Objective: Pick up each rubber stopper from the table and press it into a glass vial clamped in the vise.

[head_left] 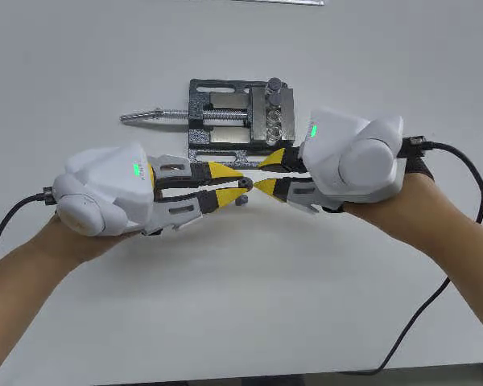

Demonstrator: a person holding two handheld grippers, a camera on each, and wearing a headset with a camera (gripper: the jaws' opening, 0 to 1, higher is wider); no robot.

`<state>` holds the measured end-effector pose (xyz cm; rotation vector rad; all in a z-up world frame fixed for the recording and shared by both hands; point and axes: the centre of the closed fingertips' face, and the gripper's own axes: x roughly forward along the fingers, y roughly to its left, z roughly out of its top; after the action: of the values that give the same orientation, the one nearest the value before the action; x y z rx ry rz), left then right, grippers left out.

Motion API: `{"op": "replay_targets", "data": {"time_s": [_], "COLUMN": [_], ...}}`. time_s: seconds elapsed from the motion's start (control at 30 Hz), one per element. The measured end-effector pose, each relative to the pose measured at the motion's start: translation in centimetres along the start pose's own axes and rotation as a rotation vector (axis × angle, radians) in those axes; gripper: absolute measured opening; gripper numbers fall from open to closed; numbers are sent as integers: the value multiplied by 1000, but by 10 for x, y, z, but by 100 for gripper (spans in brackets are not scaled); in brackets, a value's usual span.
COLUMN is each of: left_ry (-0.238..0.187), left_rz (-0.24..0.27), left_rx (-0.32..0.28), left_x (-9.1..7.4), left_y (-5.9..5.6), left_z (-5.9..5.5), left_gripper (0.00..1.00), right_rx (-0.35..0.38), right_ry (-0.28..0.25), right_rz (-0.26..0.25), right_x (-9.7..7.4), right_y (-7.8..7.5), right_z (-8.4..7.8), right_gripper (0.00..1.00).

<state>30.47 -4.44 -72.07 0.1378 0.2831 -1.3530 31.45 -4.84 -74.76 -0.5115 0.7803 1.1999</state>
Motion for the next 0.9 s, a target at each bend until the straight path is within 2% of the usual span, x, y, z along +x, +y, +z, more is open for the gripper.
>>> {"op": "replay_targets", "data": {"time_s": [0.23,0.27,0.47,0.9], "left_ry": [-5,-8,-25,-47], "left_rz": [1,-2,-10,-23], "left_rx": [-1,-3,-13,-26], "left_x": [-3,-3,-4,-2], "left_y": [1,1,1,-1], "left_z": [-1,-1,3,5], "left_gripper": [3,3,3,3], "right_rx": [-2,-20,-74,-119], "right_ry": [-1,-12,-21,-65], "right_rz": [20,38,72,77], "right_x": [-4,-5,-4,-4], "right_y": [4,7,18,19], "right_z": [-5,-3,0,14], "right_gripper": [15,16,17,15]}}
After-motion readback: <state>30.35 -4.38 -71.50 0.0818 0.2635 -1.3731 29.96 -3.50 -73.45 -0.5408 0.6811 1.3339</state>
